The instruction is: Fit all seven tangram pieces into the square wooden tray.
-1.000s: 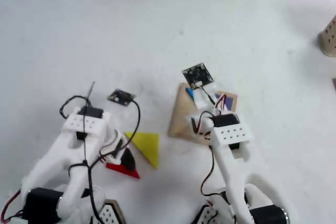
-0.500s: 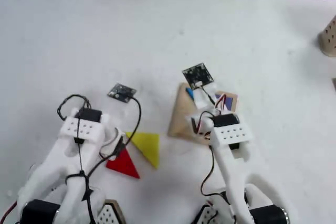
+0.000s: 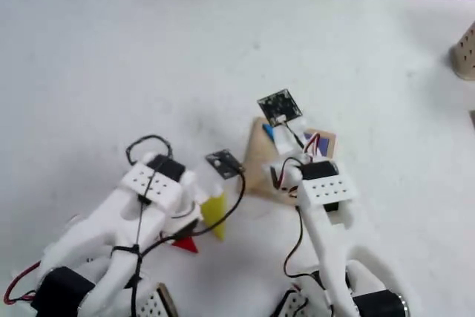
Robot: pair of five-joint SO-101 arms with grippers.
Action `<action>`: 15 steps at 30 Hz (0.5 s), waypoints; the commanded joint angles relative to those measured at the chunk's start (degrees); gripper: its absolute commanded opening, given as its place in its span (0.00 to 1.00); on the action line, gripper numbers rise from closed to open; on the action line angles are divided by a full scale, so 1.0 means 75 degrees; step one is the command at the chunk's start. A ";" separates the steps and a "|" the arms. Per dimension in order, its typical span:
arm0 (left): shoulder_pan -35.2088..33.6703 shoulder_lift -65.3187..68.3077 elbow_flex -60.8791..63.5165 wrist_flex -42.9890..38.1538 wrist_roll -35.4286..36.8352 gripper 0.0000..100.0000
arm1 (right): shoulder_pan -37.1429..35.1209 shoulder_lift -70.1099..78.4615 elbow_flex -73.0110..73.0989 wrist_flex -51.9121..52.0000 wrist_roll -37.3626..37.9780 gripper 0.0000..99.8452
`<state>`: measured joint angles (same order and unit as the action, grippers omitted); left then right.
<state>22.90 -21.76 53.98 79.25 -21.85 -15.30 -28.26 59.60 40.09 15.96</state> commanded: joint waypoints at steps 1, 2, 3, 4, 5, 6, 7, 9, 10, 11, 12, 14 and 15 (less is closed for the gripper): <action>0.0475 0.0088 -0.0809 0.0668 -0.0281 0.02 | 0.0100 -0.0193 -0.0035 -0.0147 0.0082 0.02; 0.0545 0.0240 -0.0832 0.0668 -0.0352 0.02 | 0.0100 -0.0193 -0.0035 -0.0147 0.0082 0.02; 0.0580 0.0498 -0.0867 0.0668 -0.0363 0.02 | 0.0100 -0.0193 -0.0035 -0.0147 0.0082 0.02; 0.0604 0.0838 -0.0926 0.0656 -0.0387 0.02 | 0.0100 -0.0193 -0.0047 -0.0147 0.0082 0.02; 0.0568 0.1201 -0.1008 0.0645 -0.0445 0.02 | 0.0100 -0.0193 -0.0047 -0.0147 0.0082 0.02; 0.0557 0.1553 -0.1055 0.0598 -0.0551 0.02 | 0.0100 -0.0193 -0.0047 -0.0147 0.0082 0.02; 0.0557 0.1881 -0.1043 0.0422 -0.0692 0.02 | 0.0100 -0.0193 -0.0047 -0.0135 0.0082 0.02; 0.0627 0.2409 -0.0762 -0.0035 -0.0821 0.02 | 0.0100 -0.0193 -0.0059 -0.0135 0.0082 0.02; 0.0662 0.2526 -0.0586 -0.0410 -0.0774 0.02 | 0.0100 -0.0193 -0.0070 -0.0135 0.0082 0.02; 0.0686 0.2561 -0.0422 -0.0738 -0.0774 0.02 | 0.0135 -0.0193 -0.0070 -0.0135 0.0082 0.02; 0.0651 0.2561 -0.0305 -0.0949 -0.0762 0.02 | 0.0158 -0.0193 -0.0070 -0.0135 0.0082 0.02; 0.0451 0.2561 -0.0281 -0.1008 -0.0715 0.02 | 0.0182 -0.0193 -0.0082 -0.0135 0.0082 0.02; 0.0346 0.2573 -0.0270 -0.1043 -0.0586 0.02 | 0.0182 -0.0193 -0.0082 -0.0135 0.0082 0.02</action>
<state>26.86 -2.59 51.96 75.03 -27.03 -14.77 -28.26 59.60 40.09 15.96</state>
